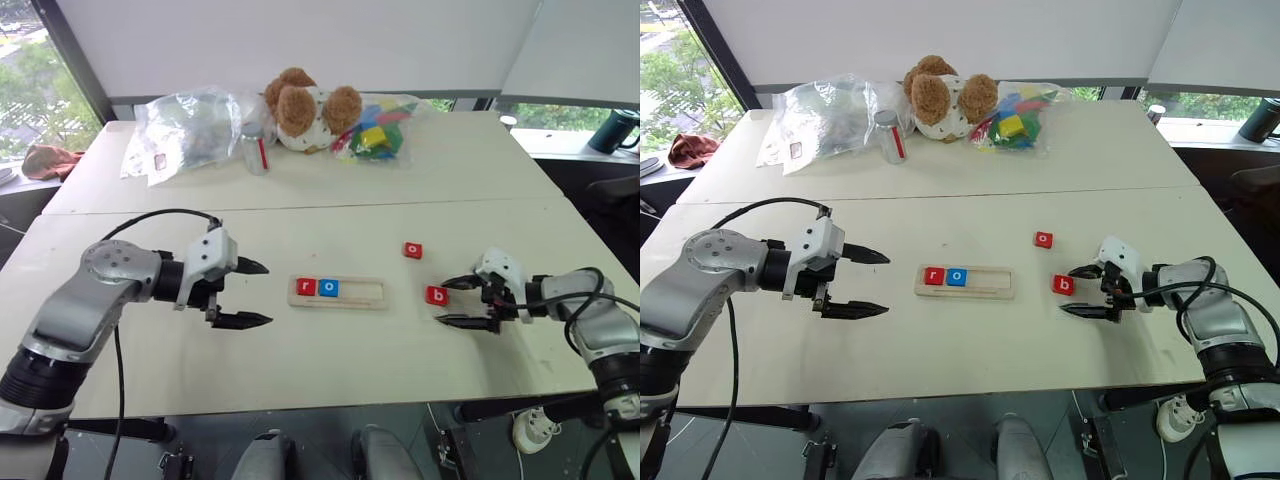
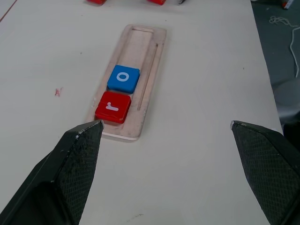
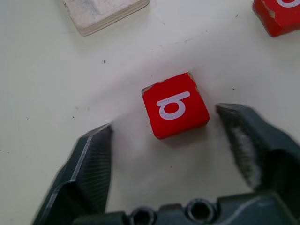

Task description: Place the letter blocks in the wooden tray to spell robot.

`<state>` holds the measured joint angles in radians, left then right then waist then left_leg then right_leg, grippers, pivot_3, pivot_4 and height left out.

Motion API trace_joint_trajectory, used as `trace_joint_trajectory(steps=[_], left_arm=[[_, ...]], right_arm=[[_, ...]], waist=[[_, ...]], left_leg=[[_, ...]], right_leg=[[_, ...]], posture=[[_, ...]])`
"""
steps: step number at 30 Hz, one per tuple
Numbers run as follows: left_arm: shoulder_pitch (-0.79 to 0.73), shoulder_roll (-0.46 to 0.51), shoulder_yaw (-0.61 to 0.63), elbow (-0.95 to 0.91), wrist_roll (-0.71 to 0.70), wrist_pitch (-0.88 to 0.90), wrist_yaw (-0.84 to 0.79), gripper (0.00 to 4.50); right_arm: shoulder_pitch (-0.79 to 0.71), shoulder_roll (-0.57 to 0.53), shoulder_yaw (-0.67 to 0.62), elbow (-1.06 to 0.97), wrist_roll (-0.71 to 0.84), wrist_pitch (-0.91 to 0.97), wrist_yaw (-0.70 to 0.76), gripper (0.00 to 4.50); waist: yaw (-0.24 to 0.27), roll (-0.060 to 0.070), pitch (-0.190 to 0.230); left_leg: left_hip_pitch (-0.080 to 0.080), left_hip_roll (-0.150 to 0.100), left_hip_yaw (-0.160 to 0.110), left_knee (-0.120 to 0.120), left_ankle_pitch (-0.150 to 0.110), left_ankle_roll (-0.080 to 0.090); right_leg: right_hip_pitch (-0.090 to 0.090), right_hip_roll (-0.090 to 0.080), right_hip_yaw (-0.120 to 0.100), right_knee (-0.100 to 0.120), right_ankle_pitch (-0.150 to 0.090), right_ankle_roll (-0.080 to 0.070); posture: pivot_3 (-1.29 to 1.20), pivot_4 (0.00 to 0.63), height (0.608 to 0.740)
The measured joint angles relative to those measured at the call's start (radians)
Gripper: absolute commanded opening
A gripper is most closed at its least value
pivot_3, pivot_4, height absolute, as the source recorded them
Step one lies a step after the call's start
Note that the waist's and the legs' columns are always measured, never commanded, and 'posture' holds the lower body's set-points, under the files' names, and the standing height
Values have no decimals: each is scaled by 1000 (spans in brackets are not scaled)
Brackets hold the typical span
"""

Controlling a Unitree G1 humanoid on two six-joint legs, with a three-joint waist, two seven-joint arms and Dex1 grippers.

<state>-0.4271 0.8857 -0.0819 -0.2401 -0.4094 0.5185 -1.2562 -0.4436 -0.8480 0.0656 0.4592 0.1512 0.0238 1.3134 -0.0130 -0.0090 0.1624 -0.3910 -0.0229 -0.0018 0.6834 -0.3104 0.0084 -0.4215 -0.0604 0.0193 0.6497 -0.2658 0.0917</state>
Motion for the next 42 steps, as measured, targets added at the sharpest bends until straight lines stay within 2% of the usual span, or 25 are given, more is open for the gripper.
trace_joint_trajectory(steps=[2,3,7,10,13,16,21,28,42], left_arm=[[4,1,0,4,5,-2,1,4500],[5,4,0,7,6,-5,1,4500],[13,11,0,32,10,-16,5,4500],[30,25,3,48,16,-27,8,4500],[32,33,15,55,20,-33,11,4500],[33,35,17,59,28,-45,17,4500],[51,34,17,59,32,-47,30,4500],[81,19,18,37,34,-48,63,4500],[105,5,20,29,34,-48,103,4500]], right_arm=[[-12,7,4,18,-2,-18,9,1189],[-23,11,5,30,-4,-20,10,1108],[-47,39,5,33,-3,21,7,1109],[-79,50,21,-62,16,145,16,1109],[-168,70,73,-193,28,297,38,1109],[-253,122,156,-265,16,365,52,1109],[-317,175,274,-236,-44,403,55,1109],[-388,208,353,-162,-111,440,66,1109],[-448,291,379,-76,-176,451,33,1109]], waist=[[0,0,0],[0,0,0],[0,0,0],[-2,1,0],[-5,1,1],[-1,1,1],[8,1,1],[-2,1,1],[-1,1,1]], left_leg=[[0,0,0,0,0,0],[0,0,0,0,0,0],[0,0,0,0,0,0],[-1,0,0,0,0,-1],[-1,0,0,0,0,-1],[-1,0,-1,0,0,-1],[-4,-2,-1,0,0,-1],[-5,-2,-1,-1,0,-1],[-6,-2,-1,-1,1,-2]], right_leg=[[0,0,0,0,0,0],[0,0,0,0,0,0],[0,0,0,0,0,0],[-3,-1,0,1,0,0],[-3,0,0,2,0,0],[-3,0,0,2,0,0],[-4,-3,-1,0,0,0],[-6,-3,-2,0,0,0],[-6,-3,-2,0,0,0]], posture=[[0,150,740],[0,150,740],[0,150,740],[0,150,740],[0,150,740],[0,150,740],[0,150,740],[0,150,740],[0,150,740]])
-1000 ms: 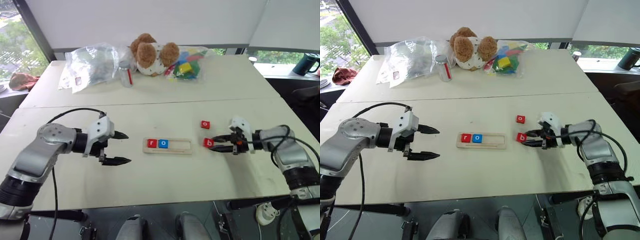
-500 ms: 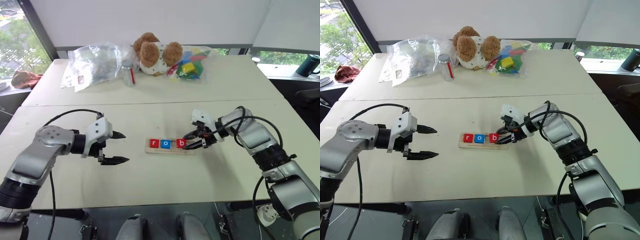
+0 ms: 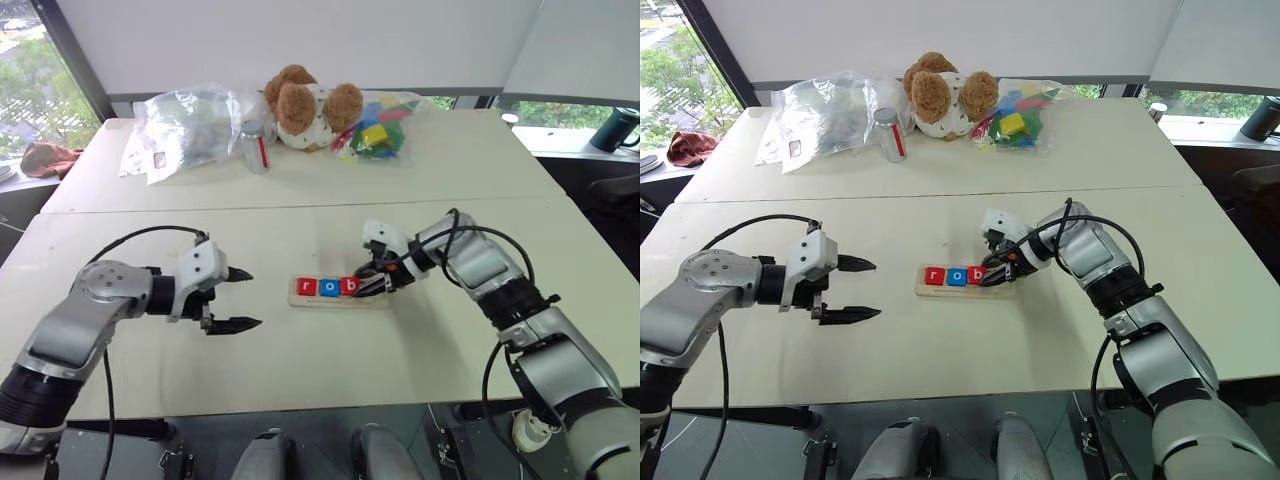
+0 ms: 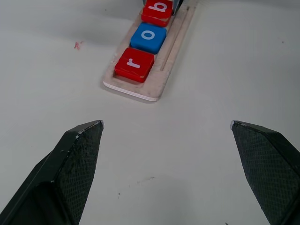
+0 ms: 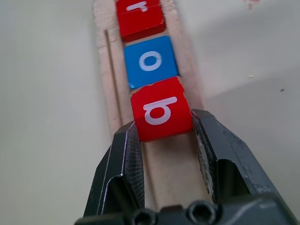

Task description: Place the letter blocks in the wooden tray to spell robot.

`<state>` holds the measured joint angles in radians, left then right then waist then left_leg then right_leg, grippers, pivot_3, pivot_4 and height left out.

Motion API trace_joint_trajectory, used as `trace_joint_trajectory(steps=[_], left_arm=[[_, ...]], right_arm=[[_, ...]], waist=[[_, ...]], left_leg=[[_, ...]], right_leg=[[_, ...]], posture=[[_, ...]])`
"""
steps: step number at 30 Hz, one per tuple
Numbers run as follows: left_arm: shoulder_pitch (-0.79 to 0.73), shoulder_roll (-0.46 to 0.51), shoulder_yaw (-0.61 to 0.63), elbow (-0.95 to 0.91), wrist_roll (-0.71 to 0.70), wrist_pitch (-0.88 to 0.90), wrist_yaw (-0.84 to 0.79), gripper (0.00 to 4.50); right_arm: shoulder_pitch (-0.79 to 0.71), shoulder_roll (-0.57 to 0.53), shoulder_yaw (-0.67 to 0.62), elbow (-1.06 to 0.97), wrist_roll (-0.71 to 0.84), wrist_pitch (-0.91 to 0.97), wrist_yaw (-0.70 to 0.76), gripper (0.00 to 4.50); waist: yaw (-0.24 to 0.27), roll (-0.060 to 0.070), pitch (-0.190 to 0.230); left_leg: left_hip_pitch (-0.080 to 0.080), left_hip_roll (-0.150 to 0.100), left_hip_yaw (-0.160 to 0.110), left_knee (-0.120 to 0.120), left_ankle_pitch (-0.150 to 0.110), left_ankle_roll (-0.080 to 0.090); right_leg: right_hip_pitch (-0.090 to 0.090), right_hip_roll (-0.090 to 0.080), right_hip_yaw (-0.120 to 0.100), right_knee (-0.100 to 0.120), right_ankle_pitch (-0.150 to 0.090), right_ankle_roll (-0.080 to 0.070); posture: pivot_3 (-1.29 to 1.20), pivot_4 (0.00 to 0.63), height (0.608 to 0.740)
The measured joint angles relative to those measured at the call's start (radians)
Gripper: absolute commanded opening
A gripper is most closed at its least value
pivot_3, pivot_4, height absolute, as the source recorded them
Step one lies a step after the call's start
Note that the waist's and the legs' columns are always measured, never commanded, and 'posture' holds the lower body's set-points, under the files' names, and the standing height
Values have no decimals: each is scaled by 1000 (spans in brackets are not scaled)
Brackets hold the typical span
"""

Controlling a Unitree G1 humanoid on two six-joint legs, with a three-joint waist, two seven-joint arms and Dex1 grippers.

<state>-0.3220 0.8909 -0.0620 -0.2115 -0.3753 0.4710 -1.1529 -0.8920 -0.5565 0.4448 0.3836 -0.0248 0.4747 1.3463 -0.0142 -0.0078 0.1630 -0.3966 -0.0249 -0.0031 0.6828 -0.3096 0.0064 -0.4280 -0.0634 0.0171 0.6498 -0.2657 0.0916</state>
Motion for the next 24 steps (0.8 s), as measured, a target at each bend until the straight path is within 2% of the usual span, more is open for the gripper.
trace_joint_trajectory(steps=[24], left_arm=[[3,-27,-2,-7,4,0,28,4500]], right_arm=[[-1,26,17,-11,-34,-23,25,1109]], waist=[[-1,0,0]], left_leg=[[0,0,0,0,0,0]], right_leg=[[0,0,0,0,0,0]], posture=[[0,150,740]])
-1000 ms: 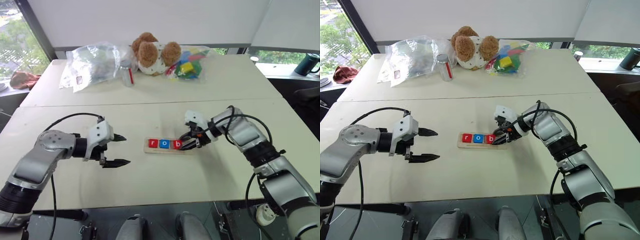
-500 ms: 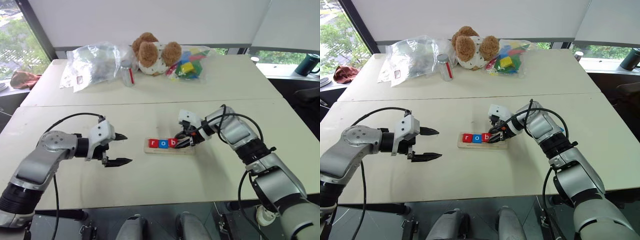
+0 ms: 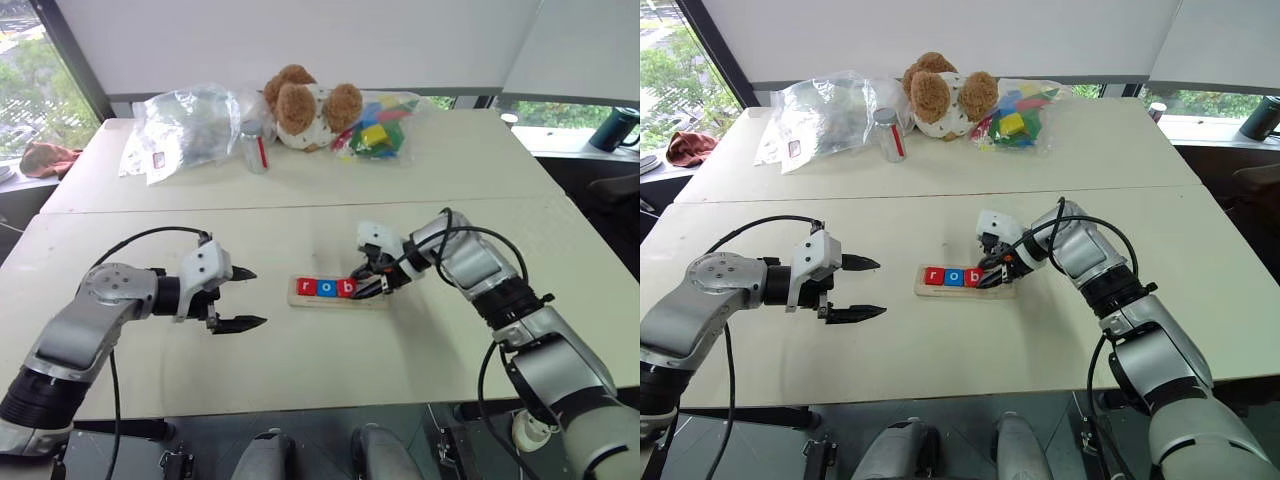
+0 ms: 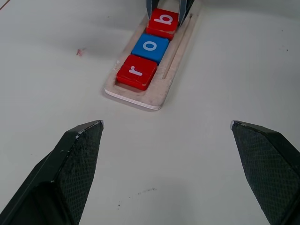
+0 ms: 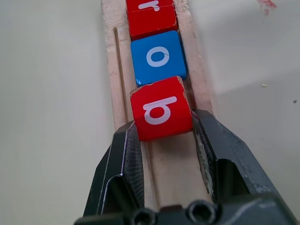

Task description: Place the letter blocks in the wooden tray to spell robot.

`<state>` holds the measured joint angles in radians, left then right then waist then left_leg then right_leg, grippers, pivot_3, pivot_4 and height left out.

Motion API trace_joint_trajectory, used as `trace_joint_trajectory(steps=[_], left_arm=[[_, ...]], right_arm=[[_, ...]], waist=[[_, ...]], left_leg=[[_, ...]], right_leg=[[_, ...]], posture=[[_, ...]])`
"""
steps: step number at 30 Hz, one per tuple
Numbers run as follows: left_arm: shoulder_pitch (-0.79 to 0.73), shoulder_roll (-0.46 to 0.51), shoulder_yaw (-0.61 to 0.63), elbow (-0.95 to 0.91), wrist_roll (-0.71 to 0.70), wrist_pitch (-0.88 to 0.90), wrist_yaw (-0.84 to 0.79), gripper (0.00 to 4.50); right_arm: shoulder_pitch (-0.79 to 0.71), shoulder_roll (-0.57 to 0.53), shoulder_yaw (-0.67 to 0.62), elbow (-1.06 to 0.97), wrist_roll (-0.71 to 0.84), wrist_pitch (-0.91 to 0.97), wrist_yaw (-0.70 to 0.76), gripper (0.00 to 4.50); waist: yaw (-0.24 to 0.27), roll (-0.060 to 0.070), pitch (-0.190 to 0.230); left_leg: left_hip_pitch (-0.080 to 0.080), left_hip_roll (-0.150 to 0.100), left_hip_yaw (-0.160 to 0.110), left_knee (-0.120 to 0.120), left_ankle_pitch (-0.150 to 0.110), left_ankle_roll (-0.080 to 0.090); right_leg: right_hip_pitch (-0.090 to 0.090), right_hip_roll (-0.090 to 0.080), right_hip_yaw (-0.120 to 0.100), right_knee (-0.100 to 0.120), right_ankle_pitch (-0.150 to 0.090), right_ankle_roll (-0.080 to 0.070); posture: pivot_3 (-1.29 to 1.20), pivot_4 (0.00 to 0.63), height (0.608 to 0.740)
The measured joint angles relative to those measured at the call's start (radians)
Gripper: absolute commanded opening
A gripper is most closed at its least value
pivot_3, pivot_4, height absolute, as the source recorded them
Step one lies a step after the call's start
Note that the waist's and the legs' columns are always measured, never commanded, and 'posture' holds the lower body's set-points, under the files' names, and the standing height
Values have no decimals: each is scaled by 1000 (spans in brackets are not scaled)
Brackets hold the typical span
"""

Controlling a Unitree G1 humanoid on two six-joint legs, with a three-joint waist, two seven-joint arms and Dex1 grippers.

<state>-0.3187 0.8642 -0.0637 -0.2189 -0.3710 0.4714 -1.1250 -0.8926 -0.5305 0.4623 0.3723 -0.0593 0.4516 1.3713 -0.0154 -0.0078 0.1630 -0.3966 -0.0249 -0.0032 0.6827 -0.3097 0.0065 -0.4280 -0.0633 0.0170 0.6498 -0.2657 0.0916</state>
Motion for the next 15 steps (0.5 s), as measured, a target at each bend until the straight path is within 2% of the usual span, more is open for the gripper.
trace_joint_trajectory(steps=[15], left_arm=[[0,-4,-1,0,13,0,10,4500]], right_arm=[[-1,49,1,6,-6,0,-30,1109]], waist=[[-1,0,0]], left_leg=[[0,0,0,0,1,-2]], right_leg=[[0,0,0,0,0,0]], posture=[[0,150,740]])
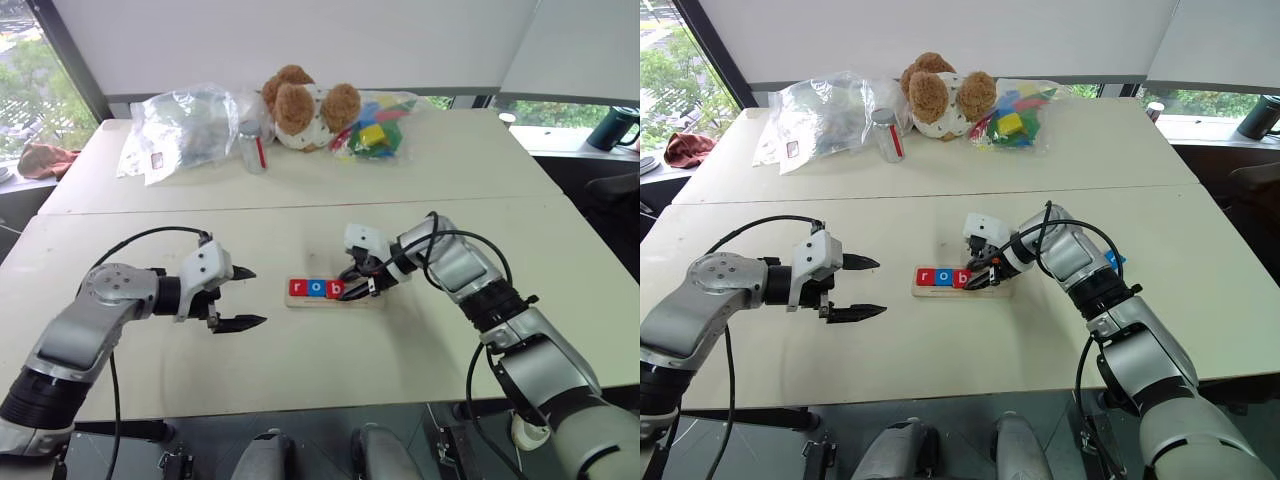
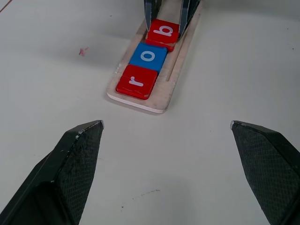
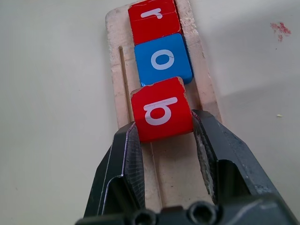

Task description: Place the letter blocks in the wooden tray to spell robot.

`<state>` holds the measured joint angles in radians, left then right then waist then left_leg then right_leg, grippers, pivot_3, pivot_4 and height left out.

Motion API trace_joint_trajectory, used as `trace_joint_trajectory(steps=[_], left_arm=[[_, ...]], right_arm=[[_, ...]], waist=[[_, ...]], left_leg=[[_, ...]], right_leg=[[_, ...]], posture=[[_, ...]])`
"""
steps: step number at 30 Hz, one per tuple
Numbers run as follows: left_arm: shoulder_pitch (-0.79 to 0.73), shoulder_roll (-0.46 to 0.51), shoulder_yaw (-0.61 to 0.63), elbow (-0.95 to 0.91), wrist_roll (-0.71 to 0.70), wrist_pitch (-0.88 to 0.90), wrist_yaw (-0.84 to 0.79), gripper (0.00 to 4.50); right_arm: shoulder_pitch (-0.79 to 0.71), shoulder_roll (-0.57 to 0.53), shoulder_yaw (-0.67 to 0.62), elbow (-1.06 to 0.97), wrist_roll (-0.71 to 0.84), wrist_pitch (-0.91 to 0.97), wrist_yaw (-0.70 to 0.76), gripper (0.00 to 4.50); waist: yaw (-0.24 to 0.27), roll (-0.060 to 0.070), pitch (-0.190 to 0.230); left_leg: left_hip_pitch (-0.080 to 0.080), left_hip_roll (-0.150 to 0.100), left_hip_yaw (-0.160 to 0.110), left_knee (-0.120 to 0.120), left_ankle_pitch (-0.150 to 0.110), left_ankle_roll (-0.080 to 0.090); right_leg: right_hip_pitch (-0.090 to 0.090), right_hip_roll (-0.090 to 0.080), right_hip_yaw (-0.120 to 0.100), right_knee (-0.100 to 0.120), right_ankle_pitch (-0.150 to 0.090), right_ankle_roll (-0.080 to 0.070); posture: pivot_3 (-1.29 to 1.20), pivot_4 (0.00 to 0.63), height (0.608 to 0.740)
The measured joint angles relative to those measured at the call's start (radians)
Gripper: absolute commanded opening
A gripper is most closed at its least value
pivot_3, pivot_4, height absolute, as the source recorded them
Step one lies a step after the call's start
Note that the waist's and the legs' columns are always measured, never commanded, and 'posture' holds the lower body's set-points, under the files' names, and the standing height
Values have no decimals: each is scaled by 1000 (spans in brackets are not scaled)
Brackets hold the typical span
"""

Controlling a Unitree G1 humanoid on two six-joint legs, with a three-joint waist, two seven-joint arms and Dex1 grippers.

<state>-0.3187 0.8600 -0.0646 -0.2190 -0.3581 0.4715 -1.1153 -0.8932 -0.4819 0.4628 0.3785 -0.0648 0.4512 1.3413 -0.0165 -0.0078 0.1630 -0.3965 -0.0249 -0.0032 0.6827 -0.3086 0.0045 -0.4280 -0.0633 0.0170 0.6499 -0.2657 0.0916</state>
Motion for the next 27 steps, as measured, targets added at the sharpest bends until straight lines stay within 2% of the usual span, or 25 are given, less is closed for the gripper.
trace_joint_trajectory(steps=[4,10,11,22,27], left_arm=[[0,-1,0,-1,0,1,5,4500],[0,-11,-1,-2,0,2,6,4500],[0,-13,-1,-2,0,2,6,4500],[-1,-16,-1,-2,1,2,5,4500],[-4,-17,-2,-2,2,2,5,4500]], right_arm=[[0,0,0,-1,0,2,0,1109],[0,-1,0,-6,1,9,0,4150],[0,-1,0,-10,1,12,0,4433],[0,-18,-39,-140,31,93,-33,4433],[0,-42,-47,-145,22,44,-76,4433]], waist=[[0,0,0],[0,0,0],[0,0,0],[2,0,0],[2,0,0]], left_leg=[[0,0,0,0,0,0],[0,0,0,0,0,0],[0,0,0,0,0,0],[0,0,0,0,0,1],[0,0,0,0,-1,1]], right_leg=[[0,0,0,0,0,0],[0,0,0,0,0,0],[0,0,0,0,0,0],[0,0,0,0,0,0],[0,0,0,0,0,0]], posture=[[0,150,740],[0,150,740],[0,150,740],[0,150,740],[0,150,740]])
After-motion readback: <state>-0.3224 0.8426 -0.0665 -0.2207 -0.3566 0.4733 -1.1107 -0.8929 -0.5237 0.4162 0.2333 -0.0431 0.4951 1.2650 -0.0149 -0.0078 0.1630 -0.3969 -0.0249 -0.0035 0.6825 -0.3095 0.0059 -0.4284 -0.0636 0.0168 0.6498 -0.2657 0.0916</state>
